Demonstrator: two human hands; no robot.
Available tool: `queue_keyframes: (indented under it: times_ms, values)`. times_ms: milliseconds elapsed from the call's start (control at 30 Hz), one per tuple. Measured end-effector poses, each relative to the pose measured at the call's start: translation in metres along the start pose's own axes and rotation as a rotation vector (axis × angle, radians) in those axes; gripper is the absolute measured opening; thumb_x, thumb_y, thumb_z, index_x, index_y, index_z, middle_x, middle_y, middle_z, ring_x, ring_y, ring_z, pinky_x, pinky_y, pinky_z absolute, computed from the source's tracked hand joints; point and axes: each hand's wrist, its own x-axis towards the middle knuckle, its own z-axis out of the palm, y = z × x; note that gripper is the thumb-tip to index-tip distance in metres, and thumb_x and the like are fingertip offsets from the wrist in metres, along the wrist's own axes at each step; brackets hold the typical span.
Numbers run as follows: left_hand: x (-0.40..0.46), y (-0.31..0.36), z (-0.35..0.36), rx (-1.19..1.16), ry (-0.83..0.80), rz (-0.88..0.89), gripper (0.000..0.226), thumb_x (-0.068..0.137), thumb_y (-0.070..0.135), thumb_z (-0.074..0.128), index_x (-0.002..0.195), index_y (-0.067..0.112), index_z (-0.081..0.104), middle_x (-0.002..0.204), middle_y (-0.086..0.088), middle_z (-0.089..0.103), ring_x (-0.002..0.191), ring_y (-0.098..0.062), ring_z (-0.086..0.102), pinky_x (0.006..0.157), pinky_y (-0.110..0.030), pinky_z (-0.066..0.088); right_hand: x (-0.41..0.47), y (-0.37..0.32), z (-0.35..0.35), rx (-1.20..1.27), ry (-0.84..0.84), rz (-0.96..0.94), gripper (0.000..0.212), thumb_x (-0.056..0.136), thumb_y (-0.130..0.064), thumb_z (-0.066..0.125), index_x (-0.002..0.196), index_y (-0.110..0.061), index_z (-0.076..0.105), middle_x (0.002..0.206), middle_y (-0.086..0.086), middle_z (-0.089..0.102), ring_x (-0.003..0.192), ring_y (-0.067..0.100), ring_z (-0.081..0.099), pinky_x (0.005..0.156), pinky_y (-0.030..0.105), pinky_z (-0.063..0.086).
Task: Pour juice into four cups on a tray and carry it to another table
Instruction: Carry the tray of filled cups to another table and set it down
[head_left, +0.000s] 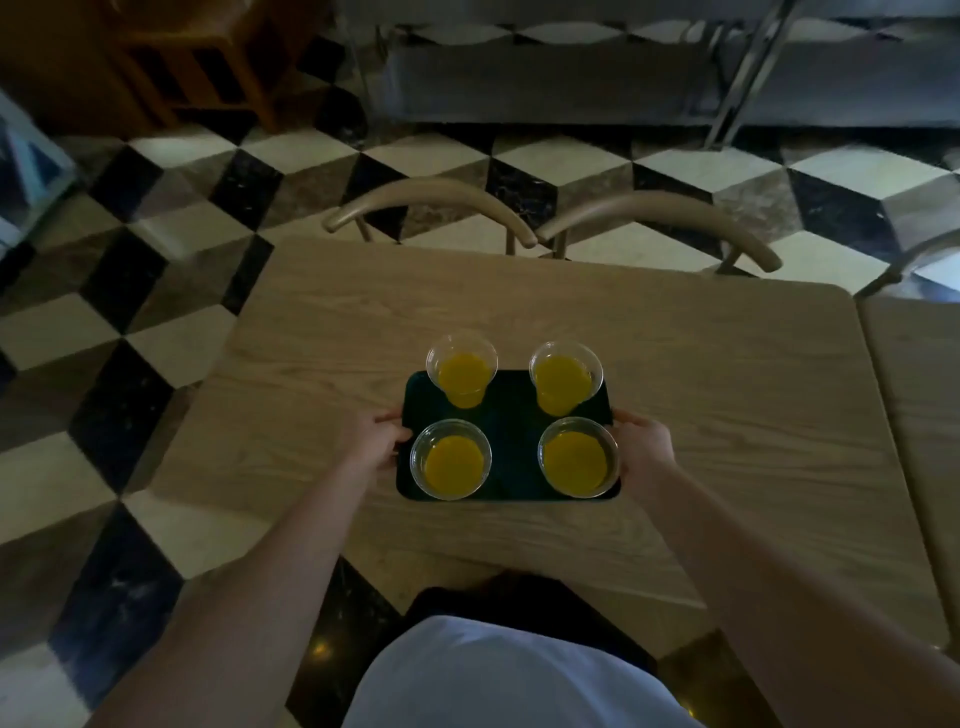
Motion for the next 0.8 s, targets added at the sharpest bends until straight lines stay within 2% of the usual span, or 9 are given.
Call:
queue_keyframes:
  times_ms: [133, 233, 333, 400, 467, 633, 733, 800]
  values:
    - [0.025, 0.017, 0.004, 0.017, -0.091, -0.018, 0.045, 0.088, -0.011, 0.060, 0.131, 0.003, 0.057, 0.106, -0.016, 0.070, 0.083, -0.027, 0.069, 0.062, -0.033, 0.053, 0.006, -0.005, 0.001, 0.037, 0.067, 0.019, 0.040, 0.098, 0.001, 0.053, 0.131, -0.016, 0.068, 0.098, 0.005, 0.073, 0.086, 0.025, 0.071, 0.068, 0.034, 0.058]
    - [0.040, 0.028, 0.005, 0.040, -0.109, 0.011, 0.041, 0.088, -0.011, 0.062, 0.126, 0.003, 0.060, 0.110, -0.018, 0.071, 0.085, -0.027, 0.069, 0.060, -0.030, 0.052, 0.009, -0.007, 0.006, 0.086, 0.116, 0.027, 0.039, 0.098, -0.001, 0.056, 0.131, -0.016, 0.069, 0.100, 0.005, 0.073, 0.089, 0.026, 0.071, 0.076, 0.040, 0.060]
    - [0.049, 0.037, 0.003, 0.070, -0.120, 0.025, 0.038, 0.088, -0.009, 0.062, 0.123, 0.006, 0.062, 0.100, -0.013, 0.072, 0.082, -0.024, 0.070, 0.059, -0.029, 0.052, 0.011, -0.004, 0.012, 0.105, 0.146, 0.038, 0.037, 0.097, 0.000, 0.056, 0.127, -0.016, 0.071, 0.104, 0.008, 0.075, 0.093, 0.029, 0.073, 0.086, 0.046, 0.061]
    - [0.056, 0.041, 0.004, 0.065, -0.136, 0.021, 0.037, 0.089, -0.010, 0.060, 0.121, 0.009, 0.062, 0.095, -0.011, 0.071, 0.081, -0.023, 0.069, 0.059, -0.030, 0.052, 0.014, -0.002, 0.016, 0.139, 0.149, 0.041, 0.037, 0.096, 0.002, 0.057, 0.125, -0.015, 0.071, 0.104, 0.008, 0.075, 0.095, 0.029, 0.073, 0.088, 0.048, 0.060]
    - [0.064, 0.042, 0.004, 0.064, -0.132, 0.011, 0.037, 0.089, -0.010, 0.059, 0.119, 0.012, 0.061, 0.098, -0.012, 0.070, 0.086, -0.025, 0.069, 0.061, -0.031, 0.053, 0.017, 0.000, 0.019, 0.164, 0.155, 0.051, 0.036, 0.095, 0.002, 0.059, 0.125, -0.015, 0.072, 0.104, 0.009, 0.075, 0.095, 0.029, 0.073, 0.088, 0.048, 0.060]
    - [0.078, 0.029, 0.007, 0.106, -0.117, -0.003, 0.039, 0.087, -0.011, 0.061, 0.119, 0.011, 0.063, 0.110, -0.017, 0.070, 0.097, -0.032, 0.070, 0.083, -0.045, 0.059, 0.024, 0.012, 0.024, 0.175, 0.166, 0.067, 0.040, 0.097, 0.000, 0.056, 0.131, -0.017, 0.067, 0.109, 0.005, 0.073, 0.098, 0.026, 0.071, 0.086, 0.043, 0.060]
    - [0.083, 0.018, 0.009, 0.117, -0.104, -0.021, 0.035, 0.087, -0.010, 0.062, 0.112, 0.015, 0.063, 0.107, -0.015, 0.069, 0.095, -0.030, 0.070, 0.072, -0.036, 0.057, 0.030, 0.020, 0.026, 0.173, 0.168, 0.089, 0.041, 0.097, 0.002, 0.056, 0.133, -0.015, 0.066, 0.106, 0.003, 0.072, 0.095, 0.023, 0.071, 0.078, 0.038, 0.059]
    - [0.086, 0.010, 0.010, 0.124, -0.085, -0.042, 0.035, 0.087, -0.008, 0.064, 0.111, 0.017, 0.063, 0.104, -0.011, 0.070, 0.093, -0.027, 0.070, 0.073, -0.036, 0.058, 0.032, 0.025, 0.029, 0.160, 0.153, 0.106, 0.041, 0.097, 0.003, 0.056, 0.133, -0.016, 0.066, 0.103, 0.003, 0.073, 0.092, 0.023, 0.072, 0.079, 0.039, 0.060]
